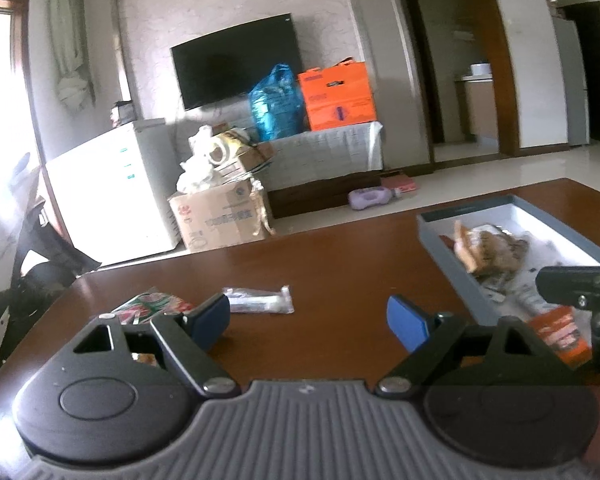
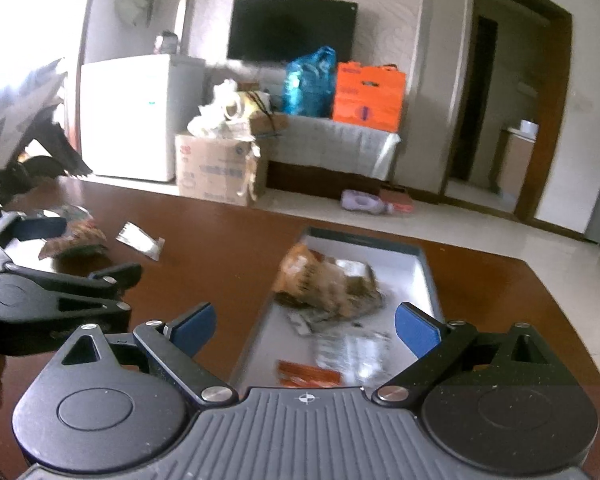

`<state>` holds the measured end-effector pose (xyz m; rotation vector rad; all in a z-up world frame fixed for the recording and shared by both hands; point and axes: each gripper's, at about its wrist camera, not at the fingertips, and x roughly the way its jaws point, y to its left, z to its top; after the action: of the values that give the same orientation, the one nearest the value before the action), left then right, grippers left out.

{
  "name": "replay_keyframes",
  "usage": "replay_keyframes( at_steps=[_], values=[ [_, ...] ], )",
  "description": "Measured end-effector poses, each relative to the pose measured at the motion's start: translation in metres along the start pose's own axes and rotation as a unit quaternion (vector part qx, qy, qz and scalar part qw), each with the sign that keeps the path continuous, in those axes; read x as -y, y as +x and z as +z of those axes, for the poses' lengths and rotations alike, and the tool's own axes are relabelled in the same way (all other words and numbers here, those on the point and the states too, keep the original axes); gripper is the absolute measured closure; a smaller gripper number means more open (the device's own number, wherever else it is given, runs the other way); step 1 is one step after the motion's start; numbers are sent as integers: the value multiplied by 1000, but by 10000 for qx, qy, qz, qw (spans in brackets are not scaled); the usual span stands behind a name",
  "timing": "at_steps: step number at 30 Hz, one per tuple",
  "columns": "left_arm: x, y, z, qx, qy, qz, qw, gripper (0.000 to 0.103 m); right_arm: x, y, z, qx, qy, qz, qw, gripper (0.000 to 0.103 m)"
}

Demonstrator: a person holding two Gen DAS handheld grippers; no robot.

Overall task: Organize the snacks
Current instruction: 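Move both tools back over the green bag and clear packet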

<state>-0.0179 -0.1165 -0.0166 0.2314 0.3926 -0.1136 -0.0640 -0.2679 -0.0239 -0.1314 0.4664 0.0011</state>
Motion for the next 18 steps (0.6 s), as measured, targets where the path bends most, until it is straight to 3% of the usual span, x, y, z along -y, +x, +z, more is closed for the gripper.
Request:
replay_keyframes(
  at_steps=[10, 18],
  values=[
    [-76, 16, -8, -245, -286, 795, 9961, 9, -66, 31, 31, 80, 142, 750, 9971, 6],
    [-163, 51, -22, -718, -878, 1226, 9859, 9, -114, 66, 44, 86, -68, 930, 9956, 6]
  ],
)
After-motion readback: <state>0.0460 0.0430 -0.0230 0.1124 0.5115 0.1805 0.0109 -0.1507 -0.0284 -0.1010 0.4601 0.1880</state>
